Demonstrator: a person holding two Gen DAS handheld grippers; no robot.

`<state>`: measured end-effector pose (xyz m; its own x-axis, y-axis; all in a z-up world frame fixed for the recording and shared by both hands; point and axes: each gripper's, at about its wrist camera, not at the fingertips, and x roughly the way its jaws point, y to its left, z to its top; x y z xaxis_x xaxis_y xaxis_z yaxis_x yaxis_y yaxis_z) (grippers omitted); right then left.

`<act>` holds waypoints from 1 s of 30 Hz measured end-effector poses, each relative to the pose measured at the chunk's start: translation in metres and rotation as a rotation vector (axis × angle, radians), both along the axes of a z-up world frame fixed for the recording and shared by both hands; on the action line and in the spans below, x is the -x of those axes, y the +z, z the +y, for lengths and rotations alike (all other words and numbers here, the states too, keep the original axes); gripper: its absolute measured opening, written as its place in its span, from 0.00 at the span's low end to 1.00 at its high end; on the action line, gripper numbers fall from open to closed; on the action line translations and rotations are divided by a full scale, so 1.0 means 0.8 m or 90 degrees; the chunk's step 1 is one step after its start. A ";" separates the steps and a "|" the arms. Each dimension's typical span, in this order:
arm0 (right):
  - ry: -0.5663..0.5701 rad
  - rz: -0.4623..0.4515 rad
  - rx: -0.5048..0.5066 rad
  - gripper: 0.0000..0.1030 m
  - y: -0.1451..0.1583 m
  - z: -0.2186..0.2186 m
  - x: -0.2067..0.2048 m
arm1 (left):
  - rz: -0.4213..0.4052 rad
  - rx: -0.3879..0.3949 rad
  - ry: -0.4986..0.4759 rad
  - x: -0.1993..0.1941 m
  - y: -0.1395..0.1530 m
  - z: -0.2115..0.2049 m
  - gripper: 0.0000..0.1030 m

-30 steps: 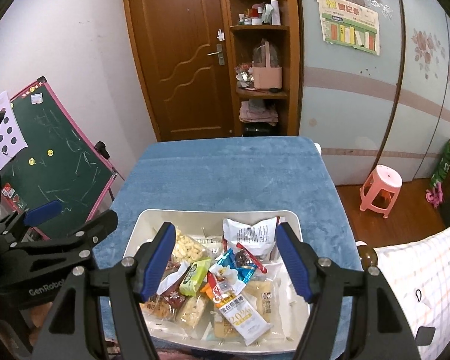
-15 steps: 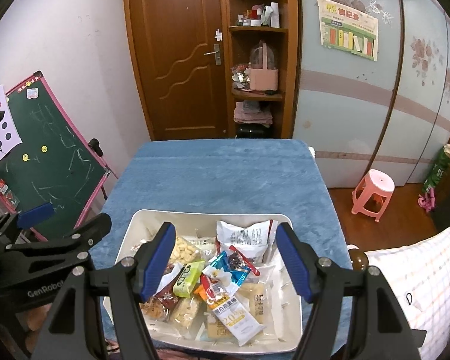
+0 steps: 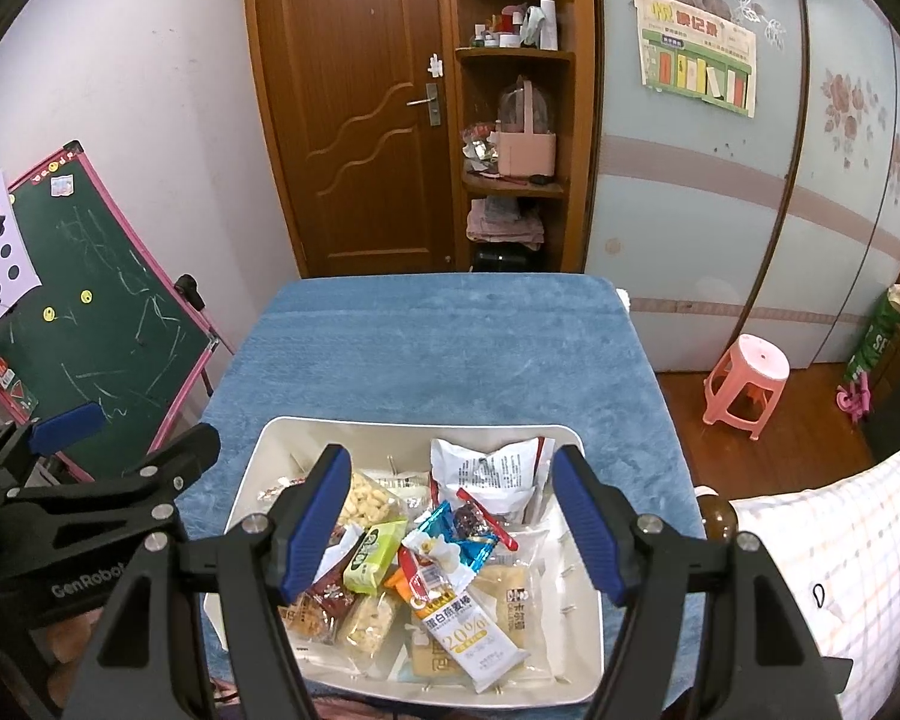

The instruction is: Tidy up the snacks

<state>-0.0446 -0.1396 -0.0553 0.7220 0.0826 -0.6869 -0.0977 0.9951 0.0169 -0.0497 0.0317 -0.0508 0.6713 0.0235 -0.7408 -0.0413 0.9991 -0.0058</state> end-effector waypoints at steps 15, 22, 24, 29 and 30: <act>-0.004 -0.005 -0.002 0.68 -0.006 -0.002 0.002 | 0.008 0.006 -0.011 -0.002 -0.005 0.006 0.98; -0.005 -0.001 -0.005 0.68 -0.008 -0.004 0.000 | 0.011 0.006 -0.013 -0.003 -0.007 0.006 0.98; -0.008 0.001 -0.008 0.68 -0.009 -0.004 0.000 | 0.011 0.005 -0.013 -0.004 -0.007 0.005 0.98; -0.007 0.000 -0.009 0.68 -0.009 -0.007 -0.001 | 0.010 0.005 -0.015 -0.004 -0.007 0.003 0.98; -0.006 0.001 -0.009 0.68 -0.009 -0.007 -0.001 | 0.010 0.002 -0.016 -0.003 -0.009 0.003 0.98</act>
